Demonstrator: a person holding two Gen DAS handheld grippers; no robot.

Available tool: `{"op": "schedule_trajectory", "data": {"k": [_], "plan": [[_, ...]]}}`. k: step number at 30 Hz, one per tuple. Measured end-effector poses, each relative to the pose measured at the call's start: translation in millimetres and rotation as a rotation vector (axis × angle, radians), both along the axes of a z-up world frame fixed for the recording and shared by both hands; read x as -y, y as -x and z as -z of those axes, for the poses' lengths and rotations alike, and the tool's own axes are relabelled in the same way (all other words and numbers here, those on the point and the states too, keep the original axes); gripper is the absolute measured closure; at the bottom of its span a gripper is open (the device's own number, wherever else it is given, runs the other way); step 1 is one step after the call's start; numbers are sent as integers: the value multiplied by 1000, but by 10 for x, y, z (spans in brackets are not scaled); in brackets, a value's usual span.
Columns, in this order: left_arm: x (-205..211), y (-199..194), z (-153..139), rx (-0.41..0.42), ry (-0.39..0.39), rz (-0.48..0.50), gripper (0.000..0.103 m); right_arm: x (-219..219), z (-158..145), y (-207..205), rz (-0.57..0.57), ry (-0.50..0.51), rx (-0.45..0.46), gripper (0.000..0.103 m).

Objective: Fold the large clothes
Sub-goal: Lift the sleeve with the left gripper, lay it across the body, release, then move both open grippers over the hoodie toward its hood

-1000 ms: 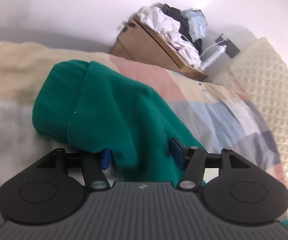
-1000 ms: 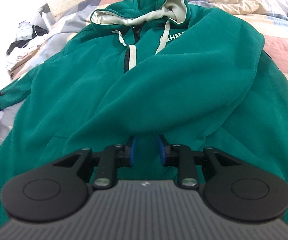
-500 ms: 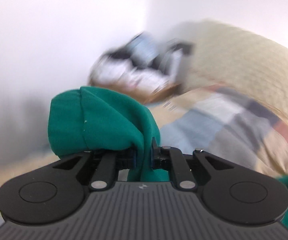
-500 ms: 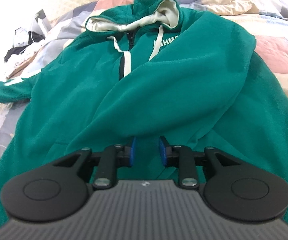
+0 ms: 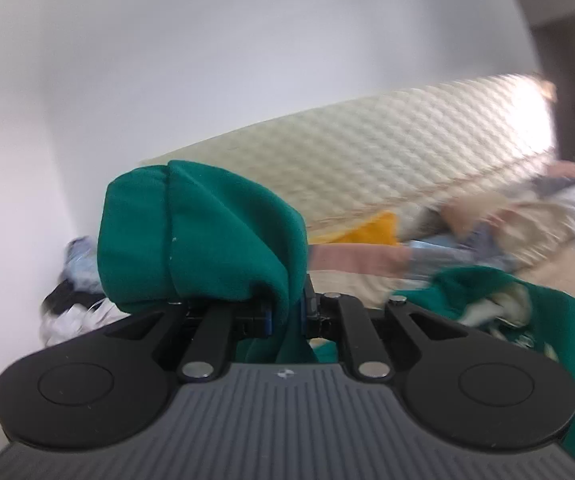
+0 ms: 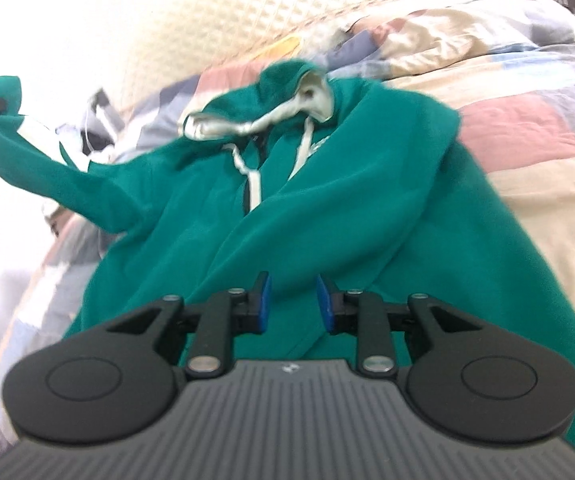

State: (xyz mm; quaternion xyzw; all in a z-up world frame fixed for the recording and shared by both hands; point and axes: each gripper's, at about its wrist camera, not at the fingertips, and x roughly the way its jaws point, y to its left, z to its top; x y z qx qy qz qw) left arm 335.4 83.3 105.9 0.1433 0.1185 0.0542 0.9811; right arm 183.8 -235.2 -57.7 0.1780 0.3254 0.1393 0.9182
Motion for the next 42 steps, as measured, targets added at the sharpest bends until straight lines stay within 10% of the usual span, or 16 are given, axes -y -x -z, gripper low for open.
{"op": "schedule_trajectory", "data": {"k": [10, 20, 26, 32, 42], "plan": [[1932, 611, 1005, -171, -70, 345, 90, 513, 56, 2, 129, -140, -37, 74], [2381, 521, 2619, -435, -28, 425, 89, 725, 136, -24, 188, -193, -48, 74], [2109, 602, 2559, -453, 94, 412, 83, 679, 116, -10, 178, -177, -29, 74], [1806, 700, 2327, -510, 290, 482, 38, 627, 106, -20, 161, -160, -13, 74], [1092, 1293, 2189, -459, 566, 380, 34, 341, 109, 30, 87, -50, -10, 74]]}}
